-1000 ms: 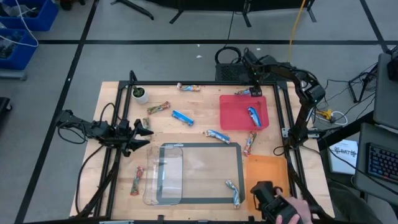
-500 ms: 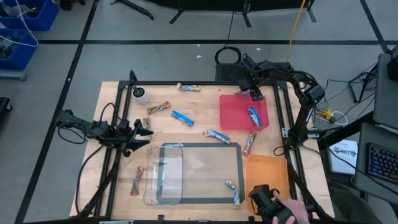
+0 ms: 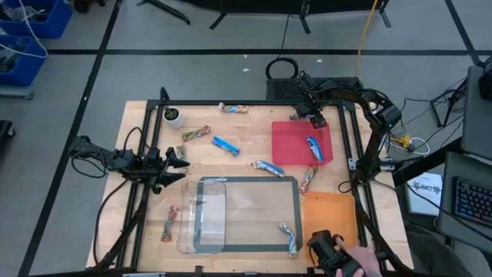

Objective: Pick and place Granola Bars by type
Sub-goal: Put the top blue granola bar into the red bin, then put the blue granola bar into the red bin

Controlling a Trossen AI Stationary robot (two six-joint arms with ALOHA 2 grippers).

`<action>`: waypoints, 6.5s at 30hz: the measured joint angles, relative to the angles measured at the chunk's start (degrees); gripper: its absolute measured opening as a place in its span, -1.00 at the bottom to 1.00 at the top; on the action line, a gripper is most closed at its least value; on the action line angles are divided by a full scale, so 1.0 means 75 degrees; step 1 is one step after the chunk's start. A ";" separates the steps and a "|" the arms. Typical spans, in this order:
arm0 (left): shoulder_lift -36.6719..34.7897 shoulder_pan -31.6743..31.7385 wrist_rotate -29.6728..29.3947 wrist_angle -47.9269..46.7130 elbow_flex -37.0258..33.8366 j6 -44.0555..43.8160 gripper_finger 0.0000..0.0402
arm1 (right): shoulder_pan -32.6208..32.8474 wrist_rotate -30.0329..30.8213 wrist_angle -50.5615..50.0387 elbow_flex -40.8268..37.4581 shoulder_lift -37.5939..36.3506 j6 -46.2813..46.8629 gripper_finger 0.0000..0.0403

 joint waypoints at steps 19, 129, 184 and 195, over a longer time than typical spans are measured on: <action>0.0000 -0.0001 0.0000 0.0000 0.0000 0.0000 0.27 | -0.0066 -0.0219 0.0382 -0.0006 0.0009 -0.0003 0.17; -0.0003 -0.0001 -0.0003 0.0000 0.0000 -0.0002 0.27 | 0.3980 0.1578 -0.4521 0.2818 -0.2996 1.2634 -0.98; 0.0000 0.0002 -0.0003 0.0000 0.0000 -0.0002 0.27 | 0.3807 -0.0630 0.1409 -0.3200 -0.2996 1.3318 -0.31; 0.0000 0.0002 -0.0003 0.0000 0.0002 0.0000 0.27 | 0.3538 -0.0631 0.1486 -0.3200 -0.3283 1.3029 -0.02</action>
